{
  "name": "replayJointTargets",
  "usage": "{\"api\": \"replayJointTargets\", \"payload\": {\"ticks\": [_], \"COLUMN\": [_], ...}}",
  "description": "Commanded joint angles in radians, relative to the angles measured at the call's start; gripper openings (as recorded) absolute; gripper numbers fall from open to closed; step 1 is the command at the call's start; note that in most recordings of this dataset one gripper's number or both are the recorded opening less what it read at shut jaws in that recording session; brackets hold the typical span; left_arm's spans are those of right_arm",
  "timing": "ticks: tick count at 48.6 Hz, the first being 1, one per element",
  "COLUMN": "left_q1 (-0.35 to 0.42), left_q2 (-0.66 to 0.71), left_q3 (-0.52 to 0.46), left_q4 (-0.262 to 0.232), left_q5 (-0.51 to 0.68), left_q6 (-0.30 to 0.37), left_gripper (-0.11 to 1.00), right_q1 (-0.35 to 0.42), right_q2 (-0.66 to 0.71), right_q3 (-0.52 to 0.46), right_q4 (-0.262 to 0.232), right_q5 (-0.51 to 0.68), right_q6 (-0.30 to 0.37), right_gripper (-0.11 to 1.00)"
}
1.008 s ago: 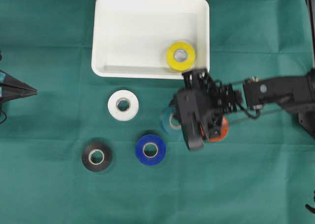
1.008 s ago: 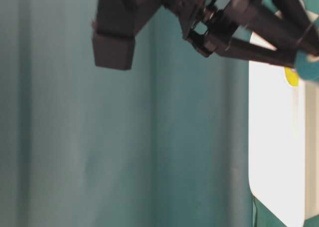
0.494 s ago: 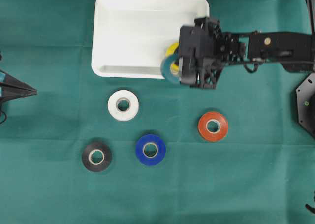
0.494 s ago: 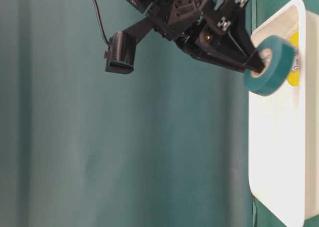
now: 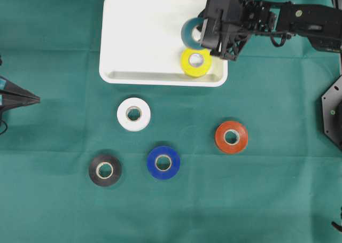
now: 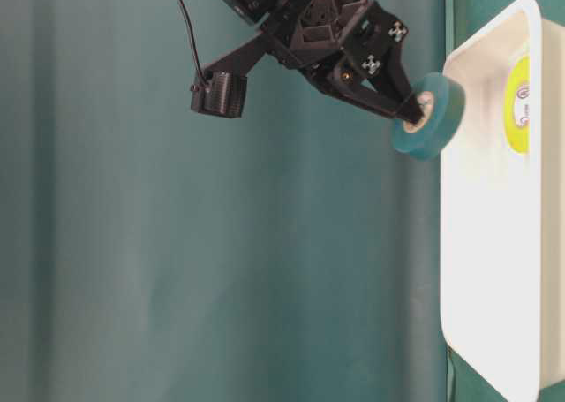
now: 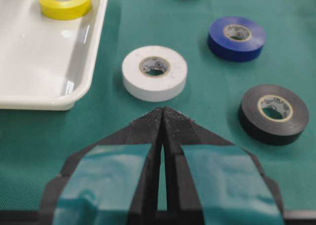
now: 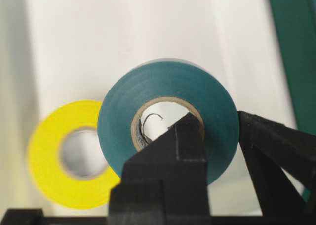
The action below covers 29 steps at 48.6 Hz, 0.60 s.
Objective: Put the tape into the white case with the right arm.
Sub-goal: 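Lift the teal roll and carry it into the tray's upper area, then release the teal roll in the tray and withdraw right gripper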
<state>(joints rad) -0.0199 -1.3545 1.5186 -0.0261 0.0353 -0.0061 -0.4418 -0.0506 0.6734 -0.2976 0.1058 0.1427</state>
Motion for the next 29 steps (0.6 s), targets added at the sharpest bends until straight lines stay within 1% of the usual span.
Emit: {"api": "replayJointTargets", "payload": {"ticks": [1, 14, 16, 20, 23, 27, 28, 29], "left_q1": [-0.002, -0.002, -0.002, -0.002, -0.002, -0.002, -0.002, -0.002], "left_q2": [0.008, 0.009, 0.009, 0.009, 0.009, 0.008, 0.008, 0.009], "left_q3": [-0.011, -0.011, -0.011, -0.011, -0.011, -0.011, -0.011, -0.011], "left_q4": [0.000, 0.000, 0.000, 0.000, 0.000, 0.000, 0.000, 0.000], "left_q5": [-0.009, -0.009, -0.009, -0.009, -0.009, -0.009, -0.009, -0.009], "left_q6": [0.000, 0.000, 0.000, 0.000, 0.000, 0.000, 0.000, 0.000], "left_gripper": [0.01, 0.01, 0.01, 0.01, 0.01, 0.01, 0.01, 0.01], "right_q1": [-0.011, -0.028, -0.028, -0.028, -0.028, -0.028, -0.028, -0.028], "right_q2": [-0.002, 0.014, 0.014, 0.014, 0.014, 0.014, 0.014, 0.014], "right_q3": [-0.009, -0.008, -0.008, -0.003, 0.000, 0.006, 0.009, 0.011], "right_q4": [-0.003, -0.005, -0.005, -0.009, -0.014, -0.014, -0.014, -0.014], "right_q5": [-0.032, -0.044, -0.043, -0.044, -0.044, -0.044, -0.044, -0.044], "right_q6": [0.000, -0.003, -0.002, -0.003, -0.002, -0.002, -0.002, 0.000], "right_gripper": [0.01, 0.01, 0.04, 0.20, 0.37, 0.64, 0.68, 0.70]}}
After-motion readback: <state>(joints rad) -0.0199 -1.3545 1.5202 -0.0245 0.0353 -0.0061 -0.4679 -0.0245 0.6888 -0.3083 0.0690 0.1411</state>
